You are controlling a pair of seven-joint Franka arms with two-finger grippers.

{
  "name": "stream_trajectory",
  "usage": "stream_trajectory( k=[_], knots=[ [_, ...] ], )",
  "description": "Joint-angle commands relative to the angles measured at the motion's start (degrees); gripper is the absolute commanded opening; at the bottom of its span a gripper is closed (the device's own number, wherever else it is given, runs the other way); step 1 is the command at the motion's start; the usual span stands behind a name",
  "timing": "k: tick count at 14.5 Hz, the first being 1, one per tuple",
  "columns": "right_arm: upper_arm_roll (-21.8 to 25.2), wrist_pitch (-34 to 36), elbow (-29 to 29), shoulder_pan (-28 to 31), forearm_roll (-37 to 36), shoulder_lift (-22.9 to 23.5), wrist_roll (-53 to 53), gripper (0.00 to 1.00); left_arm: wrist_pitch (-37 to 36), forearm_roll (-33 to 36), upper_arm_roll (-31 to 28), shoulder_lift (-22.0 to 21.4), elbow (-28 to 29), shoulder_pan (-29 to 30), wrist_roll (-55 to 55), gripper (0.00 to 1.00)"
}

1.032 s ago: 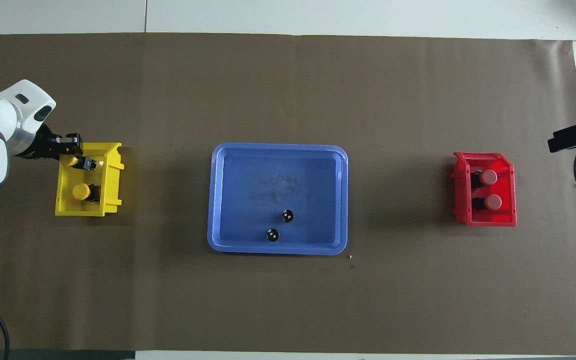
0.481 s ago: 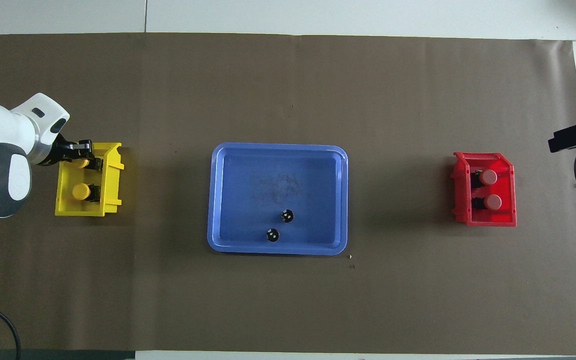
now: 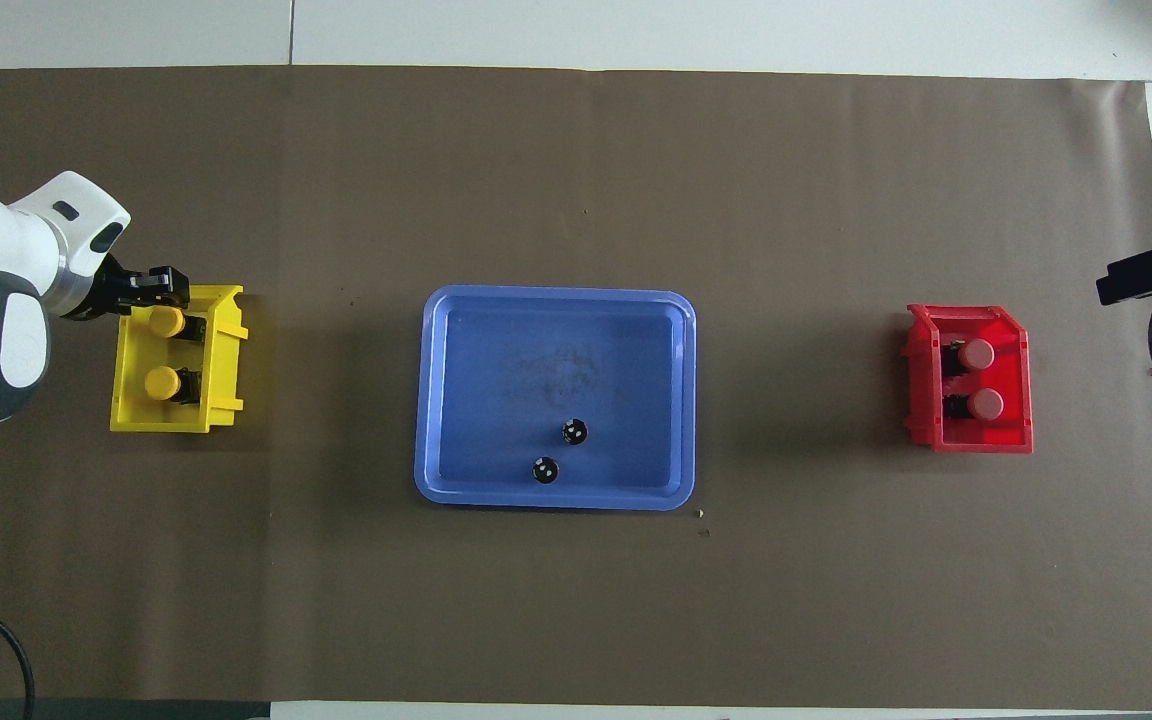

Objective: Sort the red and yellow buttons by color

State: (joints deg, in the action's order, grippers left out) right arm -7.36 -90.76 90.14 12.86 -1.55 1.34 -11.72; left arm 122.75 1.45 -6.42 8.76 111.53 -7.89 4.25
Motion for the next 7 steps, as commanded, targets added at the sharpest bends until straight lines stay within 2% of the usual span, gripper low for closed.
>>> stream_trajectory(
  k=[1,4,7],
  knots=[
    [0.1,-0.1,-0.1,-0.1,-0.8,0.2,0.6,1.00,-8.9,-0.8,-0.1,-0.7,-7.7,-0.4,-0.1,1.00],
    [0.1,-0.1,-0.1,-0.1,-0.8,0.1,0.6,1.00,-14.6,-0.8,0.6,-4.2,-12.4,-0.4,-2.0,1.00],
    [0.1,-0.1,0.0,-0.1,-0.8,0.2,0.6,1.00,-27.6,-1.4,0.6,-4.3,-23.3,-0.2,-2.4,1.00]
  ],
)
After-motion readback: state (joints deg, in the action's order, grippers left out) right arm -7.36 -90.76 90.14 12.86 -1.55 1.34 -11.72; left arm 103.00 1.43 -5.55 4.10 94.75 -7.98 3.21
